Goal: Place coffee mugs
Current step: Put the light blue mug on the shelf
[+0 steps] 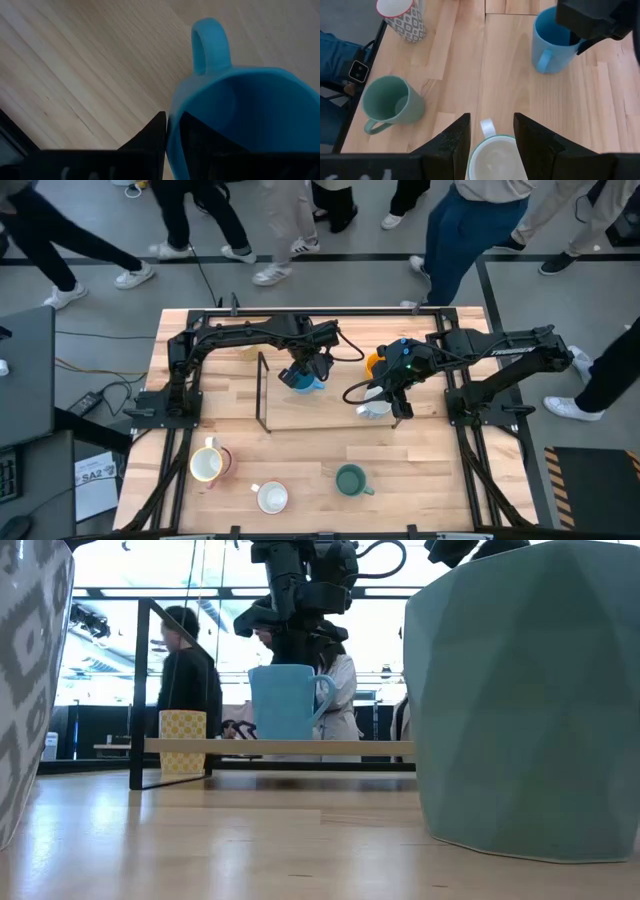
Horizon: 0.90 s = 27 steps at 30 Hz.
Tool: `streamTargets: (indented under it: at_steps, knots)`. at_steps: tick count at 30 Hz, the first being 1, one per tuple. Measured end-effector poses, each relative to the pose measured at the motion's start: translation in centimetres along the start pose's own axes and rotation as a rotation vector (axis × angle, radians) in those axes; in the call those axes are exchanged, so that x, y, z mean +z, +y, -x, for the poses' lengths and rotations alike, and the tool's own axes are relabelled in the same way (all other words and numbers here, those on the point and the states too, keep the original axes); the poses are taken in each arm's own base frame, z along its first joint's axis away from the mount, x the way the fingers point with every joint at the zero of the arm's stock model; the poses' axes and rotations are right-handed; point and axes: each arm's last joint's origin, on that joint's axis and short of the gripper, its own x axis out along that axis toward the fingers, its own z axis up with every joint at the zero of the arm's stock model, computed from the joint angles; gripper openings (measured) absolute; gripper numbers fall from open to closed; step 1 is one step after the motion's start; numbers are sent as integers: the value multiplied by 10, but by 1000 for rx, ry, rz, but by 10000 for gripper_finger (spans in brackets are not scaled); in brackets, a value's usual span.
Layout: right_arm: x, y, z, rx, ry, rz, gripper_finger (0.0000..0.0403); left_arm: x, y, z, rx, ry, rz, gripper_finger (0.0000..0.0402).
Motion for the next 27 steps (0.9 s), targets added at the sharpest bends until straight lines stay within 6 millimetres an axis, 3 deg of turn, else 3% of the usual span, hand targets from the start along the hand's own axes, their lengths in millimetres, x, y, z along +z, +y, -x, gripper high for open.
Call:
streamTargets:
  at_steps: [7,19,27]
  knots:
    - [0,0,0,0,0,20,155,1,1,0,9,-7,5,71]
    - [0,0,0,1,0,21,155,3,3,0,32,-25,7,149]
    - [0,0,0,1,0,21,155,8,0,3,105,48,50,153]
